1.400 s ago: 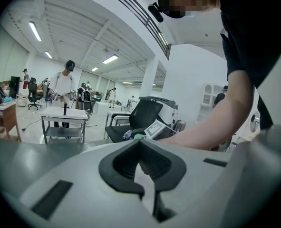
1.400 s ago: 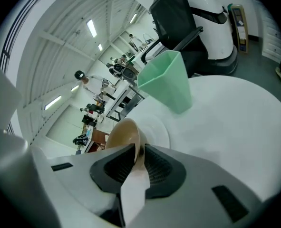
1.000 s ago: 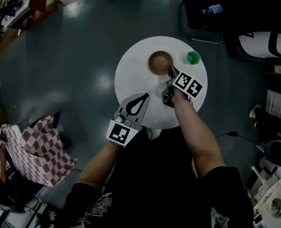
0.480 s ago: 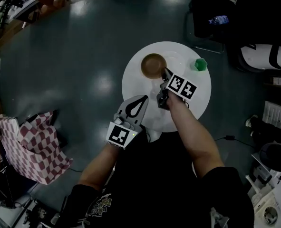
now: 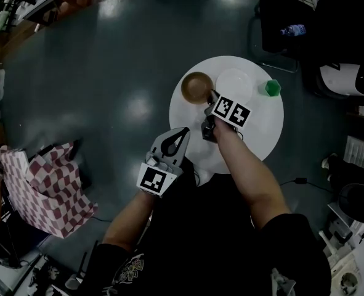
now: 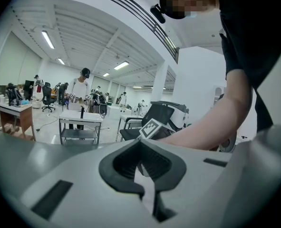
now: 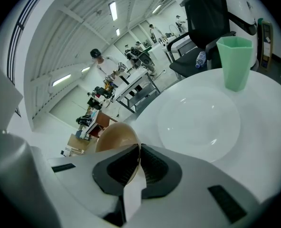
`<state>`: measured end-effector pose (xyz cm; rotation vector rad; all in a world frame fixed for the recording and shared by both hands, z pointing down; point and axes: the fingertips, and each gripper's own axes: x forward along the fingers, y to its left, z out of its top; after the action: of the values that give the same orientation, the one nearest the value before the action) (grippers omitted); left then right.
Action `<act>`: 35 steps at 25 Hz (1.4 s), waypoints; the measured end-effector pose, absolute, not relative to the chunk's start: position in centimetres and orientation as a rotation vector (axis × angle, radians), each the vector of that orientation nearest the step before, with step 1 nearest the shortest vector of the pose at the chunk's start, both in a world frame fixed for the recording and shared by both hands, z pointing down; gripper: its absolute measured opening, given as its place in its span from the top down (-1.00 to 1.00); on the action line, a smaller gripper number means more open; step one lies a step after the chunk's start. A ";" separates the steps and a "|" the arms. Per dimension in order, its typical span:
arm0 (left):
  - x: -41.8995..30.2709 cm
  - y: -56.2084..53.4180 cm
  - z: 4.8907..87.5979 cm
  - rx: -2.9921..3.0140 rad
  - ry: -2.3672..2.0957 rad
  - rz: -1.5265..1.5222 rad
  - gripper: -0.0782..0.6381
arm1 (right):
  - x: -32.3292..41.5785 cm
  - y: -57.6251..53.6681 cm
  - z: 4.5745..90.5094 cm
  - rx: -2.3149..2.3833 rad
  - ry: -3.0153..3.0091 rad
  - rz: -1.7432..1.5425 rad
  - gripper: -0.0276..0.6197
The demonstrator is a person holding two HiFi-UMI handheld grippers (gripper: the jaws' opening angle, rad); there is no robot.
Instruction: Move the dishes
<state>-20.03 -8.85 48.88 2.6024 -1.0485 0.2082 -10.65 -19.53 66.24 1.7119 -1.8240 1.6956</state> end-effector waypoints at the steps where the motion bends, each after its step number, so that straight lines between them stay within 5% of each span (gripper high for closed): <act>1: -20.3 -8.9 48.9 2.600 -1.051 0.209 0.76 | -10.8 -19.6 66.4 1.714 -1.817 1.693 0.81; 35: -22.3 -9.9 48.9 2.620 -0.942 0.245 0.76 | -9.2 -18.6 62.6 1.879 -1.803 1.597 0.70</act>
<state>-22.34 -9.91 48.85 2.6195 -0.9420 0.2449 -9.16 -18.59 62.60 1.8791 -1.8027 1.5975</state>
